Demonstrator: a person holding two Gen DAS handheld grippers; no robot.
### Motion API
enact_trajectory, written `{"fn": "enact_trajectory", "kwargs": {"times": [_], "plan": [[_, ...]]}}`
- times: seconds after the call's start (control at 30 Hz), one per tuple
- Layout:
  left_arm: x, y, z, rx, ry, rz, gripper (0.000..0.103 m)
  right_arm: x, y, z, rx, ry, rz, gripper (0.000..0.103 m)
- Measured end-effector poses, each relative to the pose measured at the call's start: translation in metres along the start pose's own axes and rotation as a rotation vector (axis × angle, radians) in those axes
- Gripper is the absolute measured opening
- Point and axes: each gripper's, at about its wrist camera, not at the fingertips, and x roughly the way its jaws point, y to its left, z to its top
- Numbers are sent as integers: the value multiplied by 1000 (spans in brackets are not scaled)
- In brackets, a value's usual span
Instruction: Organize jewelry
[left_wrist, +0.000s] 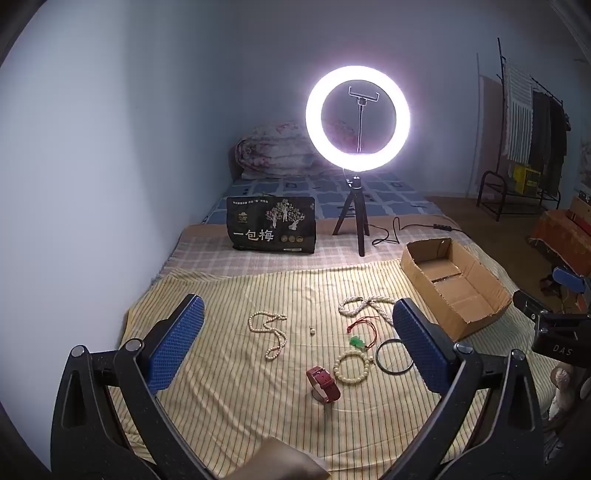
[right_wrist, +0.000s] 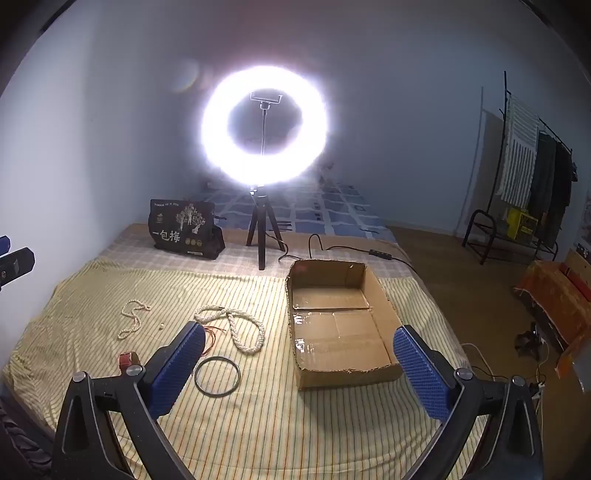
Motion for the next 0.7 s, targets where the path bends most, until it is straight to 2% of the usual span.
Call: {"fn": "enact_trajectory", "kwargs": {"times": [0.43,0.7], "plan": [[-1,6,14,-13,0,3,103,-2,-9,5,36,7,-6,103],[-4,6,10,-15,-10,5,103,2,-9,5,37,13,-5,103]]}}
